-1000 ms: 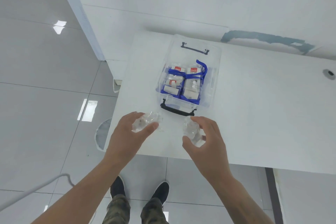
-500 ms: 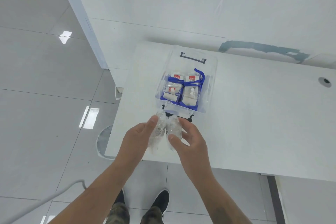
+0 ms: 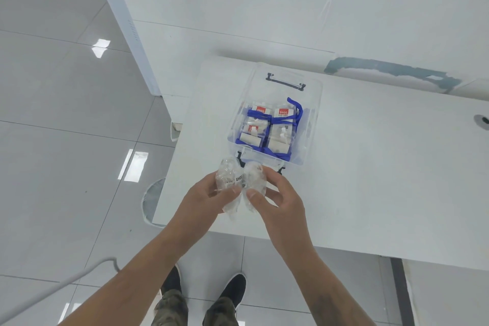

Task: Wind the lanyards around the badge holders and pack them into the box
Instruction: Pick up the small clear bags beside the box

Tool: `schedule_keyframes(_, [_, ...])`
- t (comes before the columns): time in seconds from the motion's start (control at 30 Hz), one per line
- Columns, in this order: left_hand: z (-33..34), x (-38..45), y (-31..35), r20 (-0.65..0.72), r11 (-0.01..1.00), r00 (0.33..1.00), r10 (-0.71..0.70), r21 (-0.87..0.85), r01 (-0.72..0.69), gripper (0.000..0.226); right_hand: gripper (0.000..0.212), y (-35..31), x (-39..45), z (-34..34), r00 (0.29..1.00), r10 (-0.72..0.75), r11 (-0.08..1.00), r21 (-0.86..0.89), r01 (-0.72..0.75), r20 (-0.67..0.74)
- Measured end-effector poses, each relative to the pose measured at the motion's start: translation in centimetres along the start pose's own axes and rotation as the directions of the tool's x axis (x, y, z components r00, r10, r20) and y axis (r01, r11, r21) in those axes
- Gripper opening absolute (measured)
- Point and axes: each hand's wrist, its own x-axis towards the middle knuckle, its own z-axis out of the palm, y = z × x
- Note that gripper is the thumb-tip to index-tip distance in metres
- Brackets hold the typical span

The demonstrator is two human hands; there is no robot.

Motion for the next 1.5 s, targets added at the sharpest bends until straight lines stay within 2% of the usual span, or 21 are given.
schedule_keyframes(0.27, [0.1,0.6,0.1,-0.053,0.999,0.999,0.007,0.037,-0.005,0.028,0.042,-0.2,0.0,-1.1,0.999,-0.022,0.999,-0.044,0.02,-0.042])
schedule_keyframes(0.43, [-0.2,0.7,0.3,-0.116,0.998,0.993,0.028,0.065,-0.021,0.047,0.044,-0.1,-0.1,-1.5,0.997,-0.032,0.999,-0.042,0.029,-0.065])
schedule_keyframes(0.73, [-4.0,0.1,0.3,-0.132,0.997,0.989,0.063,0.053,-0.057,0.04,0.044,-0.7,-1.0,1.6,0.995,-0.057,0.998,-0.021,0.055,-0.085])
schedule_keyframes(1.1, [-16.6,0.4,-3.2,-0.138,0.993,0.987,0.084,0.098,-0.071,0.038,0.047,0.4,-2.5,15.1,0.989,-0.054,0.998,-0.05,0.047,-0.141])
schedule_keyframes(1.27, [-25.3,1.3,-4.8,-0.084,0.986,0.99,0.113,0.132,-0.101,0.039,0.045,0.6,-2.7,24.5,0.98,-0.045,0.999,-0.027,0.04,-0.196])
schedule_keyframes(1.5, [-31.8,2.4,-6.6,-0.026,0.972,0.987,0.158,0.181,-0.15,0.047,0.044,1.2,-2.6,31.9,0.964,-0.022,1.0,-0.001,0.022,-0.267])
